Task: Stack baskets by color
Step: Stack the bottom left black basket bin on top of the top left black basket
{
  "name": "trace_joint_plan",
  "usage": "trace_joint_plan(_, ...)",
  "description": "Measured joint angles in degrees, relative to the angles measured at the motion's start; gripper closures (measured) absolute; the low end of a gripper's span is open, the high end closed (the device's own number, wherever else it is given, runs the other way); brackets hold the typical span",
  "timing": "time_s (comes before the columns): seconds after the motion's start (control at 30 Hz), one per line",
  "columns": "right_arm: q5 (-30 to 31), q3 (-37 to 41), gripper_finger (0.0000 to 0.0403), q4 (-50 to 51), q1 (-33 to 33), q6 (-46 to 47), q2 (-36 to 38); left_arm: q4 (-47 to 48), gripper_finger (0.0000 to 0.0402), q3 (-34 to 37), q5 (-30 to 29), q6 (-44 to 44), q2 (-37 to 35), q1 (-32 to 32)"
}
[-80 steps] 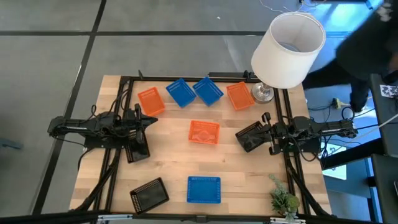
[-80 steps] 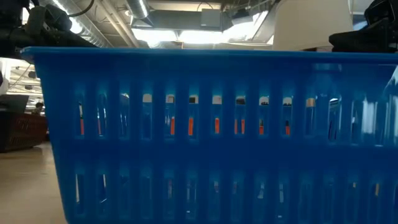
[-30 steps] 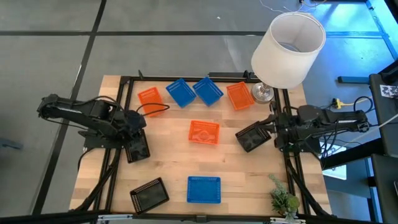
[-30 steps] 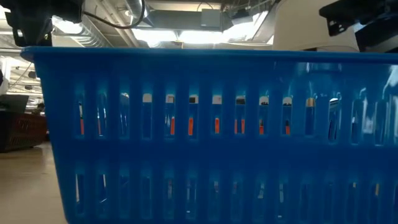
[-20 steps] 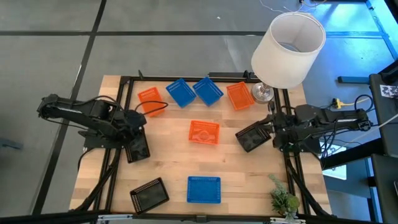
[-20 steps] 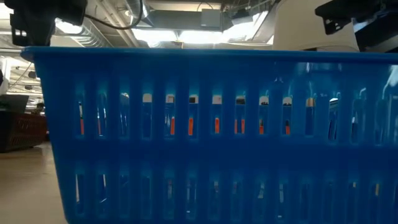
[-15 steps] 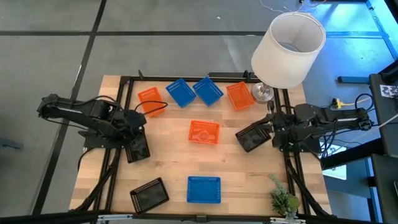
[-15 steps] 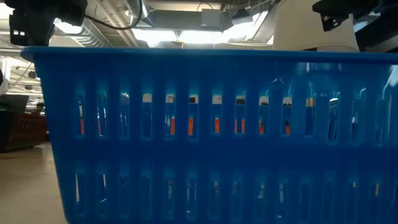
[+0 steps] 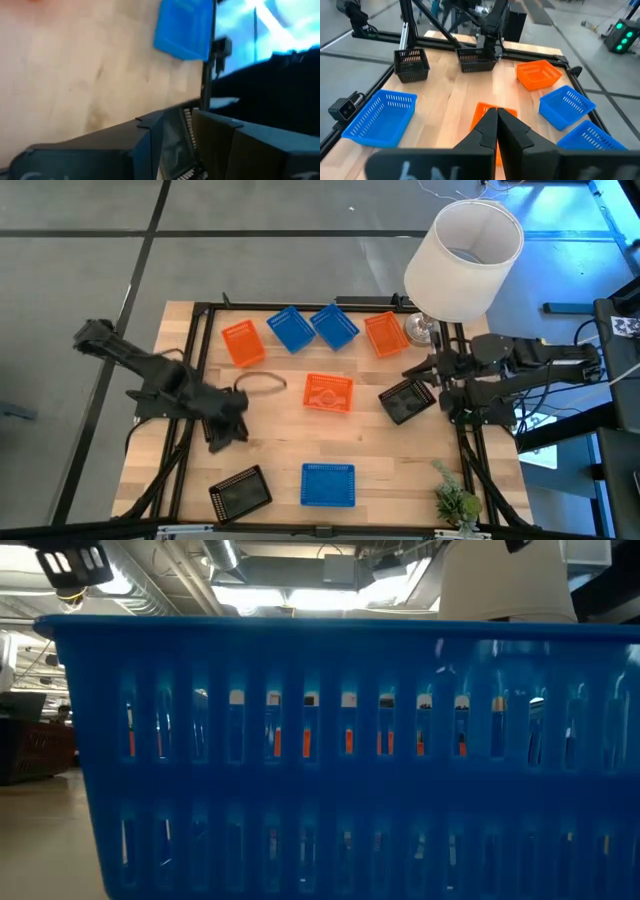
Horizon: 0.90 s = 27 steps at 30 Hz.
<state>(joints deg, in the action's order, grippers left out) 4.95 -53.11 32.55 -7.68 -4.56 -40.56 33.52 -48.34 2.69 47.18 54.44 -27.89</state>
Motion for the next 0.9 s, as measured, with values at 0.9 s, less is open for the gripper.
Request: trace_joint_plan(0.9,5.85,-9.39,0.0391,8.09,0.0,4.47,-11.1,-8.73,0.031,0.0,-10.96,9.79,27.66,-18.09)
